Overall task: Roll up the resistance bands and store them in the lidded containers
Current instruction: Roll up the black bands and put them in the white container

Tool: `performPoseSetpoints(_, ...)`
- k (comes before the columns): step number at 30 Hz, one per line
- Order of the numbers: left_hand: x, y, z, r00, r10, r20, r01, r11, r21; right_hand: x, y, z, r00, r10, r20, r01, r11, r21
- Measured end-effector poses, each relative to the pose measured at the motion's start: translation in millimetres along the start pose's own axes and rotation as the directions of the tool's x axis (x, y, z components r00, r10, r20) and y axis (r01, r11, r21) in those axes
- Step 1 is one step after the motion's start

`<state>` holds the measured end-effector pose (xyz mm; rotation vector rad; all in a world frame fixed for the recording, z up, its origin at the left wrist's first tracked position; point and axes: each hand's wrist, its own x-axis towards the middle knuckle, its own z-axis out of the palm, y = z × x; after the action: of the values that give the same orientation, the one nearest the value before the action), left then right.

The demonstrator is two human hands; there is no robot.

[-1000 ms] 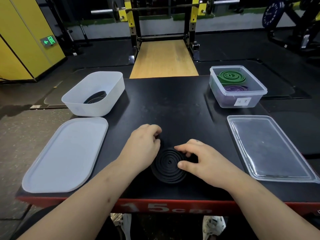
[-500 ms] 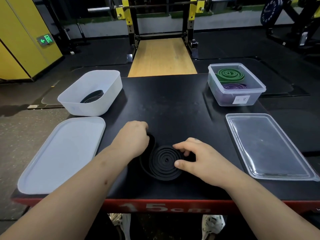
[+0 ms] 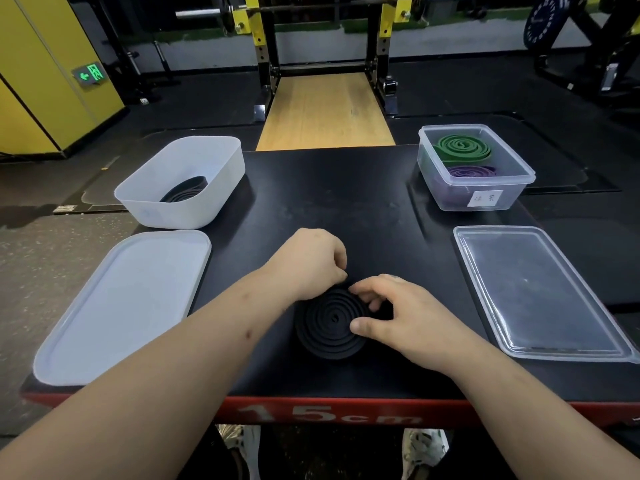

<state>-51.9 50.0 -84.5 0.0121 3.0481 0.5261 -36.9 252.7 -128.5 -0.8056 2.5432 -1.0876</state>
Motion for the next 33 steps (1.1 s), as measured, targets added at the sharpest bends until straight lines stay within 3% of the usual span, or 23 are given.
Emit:
performPoseSetpoints(5, -5, -2, -4, 0.996, 0.043, 0.081, -0.031, 0.990, -0.137, 0, 1, 0, 0.999, 0.038, -0.017, -0.037, 0.996, 0.078)
performPoseSetpoints(13, -4, 2, -2, 0.991, 0.038, 0.128, -0.026, 0.995, -0.097, 0, 1, 0, 0.999, 0.040, -0.022, -0.038, 0.996, 0.081)
performPoseSetpoints(18, -6, -6, 4, 0.983, 0.111, 0.146, -0.067, 0.960, -0.273, 1, 1, 0, 0.998, 0.048, -0.035, -0.045, 0.996, 0.070)
performPoseSetpoints(23, -27, -20, 13, 0.990, 0.125, 0.061, -0.089, 0.908, -0.409, 0, 0, 1, 0.999, 0.021, -0.037, -0.020, 0.999, 0.033)
performPoseSetpoints(27, -55, -27, 12, 0.967, 0.231, 0.105, -0.149, 0.853, -0.501, 0, -2, 2, 1.000, -0.011, -0.007, 0.011, 1.000, -0.027)
performPoseSetpoints(29, -68, -27, 10, 0.949, 0.283, 0.136, -0.205, 0.887, -0.415, -2, -5, 3, 1.000, -0.026, 0.014, 0.027, 0.998, -0.054)
performPoseSetpoints(31, -79, -28, 12, 0.949, 0.282, 0.143, -0.251, 0.947, -0.202, -3, -6, 3, 0.998, -0.059, 0.026, 0.060, 0.995, -0.073)
performPoseSetpoints(33, -90, -33, 18, 0.966, 0.252, 0.057, -0.247, 0.965, -0.086, -3, -6, 4, 0.997, -0.074, 0.026, 0.076, 0.991, -0.108)
